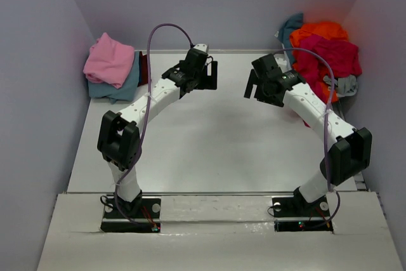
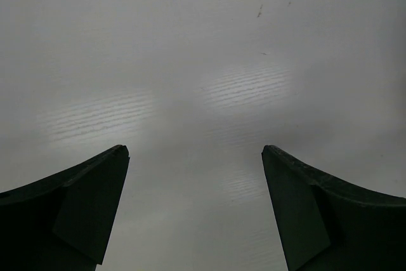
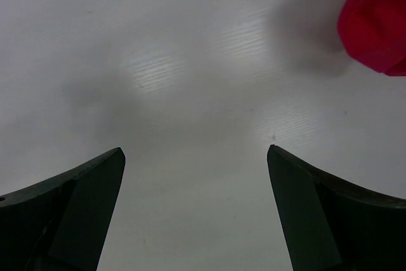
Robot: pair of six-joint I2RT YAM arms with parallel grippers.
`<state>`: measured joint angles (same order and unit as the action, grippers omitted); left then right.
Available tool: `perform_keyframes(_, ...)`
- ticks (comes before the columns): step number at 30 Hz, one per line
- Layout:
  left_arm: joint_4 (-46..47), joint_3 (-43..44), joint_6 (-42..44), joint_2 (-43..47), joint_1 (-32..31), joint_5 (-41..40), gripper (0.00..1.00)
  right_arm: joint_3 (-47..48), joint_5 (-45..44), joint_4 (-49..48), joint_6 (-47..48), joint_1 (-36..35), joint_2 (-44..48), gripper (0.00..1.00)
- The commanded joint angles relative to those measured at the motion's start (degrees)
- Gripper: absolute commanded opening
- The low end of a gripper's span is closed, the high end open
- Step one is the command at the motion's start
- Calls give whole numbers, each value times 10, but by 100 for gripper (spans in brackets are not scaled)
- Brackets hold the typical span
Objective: Fold and stack the t-shirts
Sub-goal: Grab crumpled tshirt from bin with the right arm
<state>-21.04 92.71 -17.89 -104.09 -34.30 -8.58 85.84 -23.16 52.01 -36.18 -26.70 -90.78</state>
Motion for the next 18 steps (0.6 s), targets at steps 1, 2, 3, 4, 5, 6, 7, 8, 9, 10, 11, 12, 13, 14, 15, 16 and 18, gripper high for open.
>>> perform_keyframes(1,7,2,6,15,-1,1,99,10,-46,-7,22,53,44,100)
perform_keyframes(2,6,0,6,15,-1,1,99,10,-49,-2,22,62,45,100)
perform_keyframes(3,6,-2,6,15,-1,1,99,10,-52,6,21,81,46,100)
perform_keyframes(4,6,-4,5,15,-1,2,99,10,-58,12,20,90,46,100)
perform_keyframes(5,3,-4,4,14,-1,2,99,9,-63,14,18,99,47,100)
perform_keyframes(6,0,-3,5,14,-1,2,99,6,-62,13,22,108,53,100)
perform_keyframes(7,-4,-4,4,12,-1,3,99,1,-60,12,23,125,58,100)
perform_keyframes(8,-4,-6,5,13,-1,3,99,-3,-57,7,24,134,62,100)
perform_keyframes(9,-3,-9,5,16,-1,4,99,-8,-45,3,28,144,70,100)
perform_keyframes(10,-1,-12,5,18,-1,4,99,-13,-37,-1,29,151,70,100)
perform_keyframes(11,-1,-16,5,19,-1,4,99,-19,-34,-2,28,162,72,100)
perform_keyframes(12,-1,-18,5,21,-1,4,99,-22,-31,-2,25,162,71,100)
perform_keyframes(13,-1,-18,6,21,-1,3,99,-24,-30,-8,25,170,70,100)
perform_keyframes(14,-2,-20,7,21,-1,4,99,-26,-30,-9,23,182,69,100)
perform_keyframes(15,-3,-21,8,22,-1,3,99,-25,-29,-9,23,183,68,100)
perform_keyframes(16,-2,-23,8,24,-1,2,99,-23,-25,-11,22,198,67,100)
perform_keyframes(18,-1,-27,8,26,-1,3,99,-16,-22,-15,25,213,62,100)
